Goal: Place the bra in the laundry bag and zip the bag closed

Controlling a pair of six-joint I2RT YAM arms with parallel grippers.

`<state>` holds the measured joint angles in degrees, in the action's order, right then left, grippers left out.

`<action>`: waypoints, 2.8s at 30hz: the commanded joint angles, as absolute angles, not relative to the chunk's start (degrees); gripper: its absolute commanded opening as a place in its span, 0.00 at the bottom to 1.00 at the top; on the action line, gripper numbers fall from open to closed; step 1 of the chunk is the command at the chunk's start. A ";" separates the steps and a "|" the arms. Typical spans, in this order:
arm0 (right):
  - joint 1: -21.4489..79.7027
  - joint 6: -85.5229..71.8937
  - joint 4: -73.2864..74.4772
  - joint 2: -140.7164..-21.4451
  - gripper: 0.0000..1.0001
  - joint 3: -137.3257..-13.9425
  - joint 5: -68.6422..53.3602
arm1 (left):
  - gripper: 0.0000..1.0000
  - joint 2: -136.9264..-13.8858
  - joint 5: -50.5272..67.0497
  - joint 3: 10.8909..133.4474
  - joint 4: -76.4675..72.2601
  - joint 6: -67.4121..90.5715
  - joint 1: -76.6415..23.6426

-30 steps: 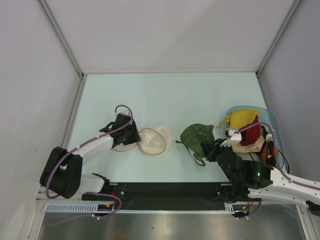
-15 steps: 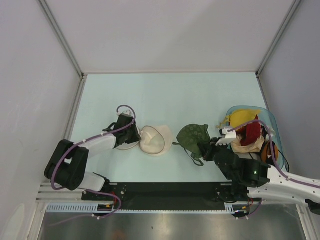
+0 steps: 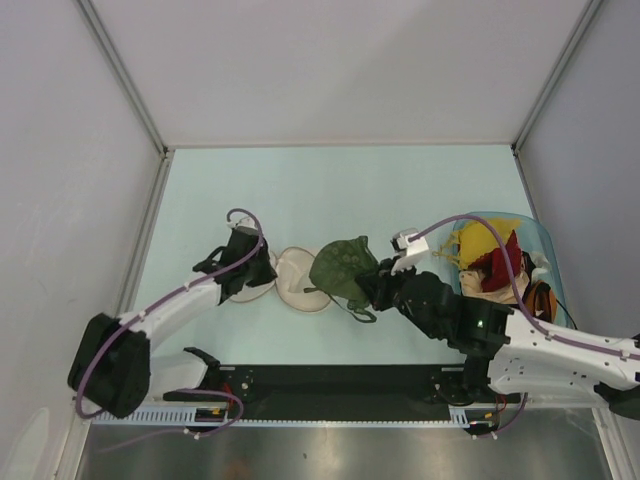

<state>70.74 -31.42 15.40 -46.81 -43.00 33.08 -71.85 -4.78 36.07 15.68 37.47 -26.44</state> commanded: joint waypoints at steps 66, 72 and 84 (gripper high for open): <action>70.15 -29.07 8.37 -96.68 0.00 -60.65 26.47 | 0.00 -57.57 -0.54 40.78 25.76 36.56 -36.56; 61.70 -32.87 2.73 -95.36 0.00 -59.15 16.35 | 0.00 -54.94 4.47 39.11 24.96 38.05 -38.14; 65.56 -35.95 6.94 -100.29 0.09 -61.44 17.84 | 0.00 -52.74 2.20 37.79 25.14 39.73 -38.14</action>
<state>64.03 -33.54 6.31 -100.20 -59.64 17.30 -54.72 2.55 38.17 27.18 38.79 -37.65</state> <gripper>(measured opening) 0.072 0.006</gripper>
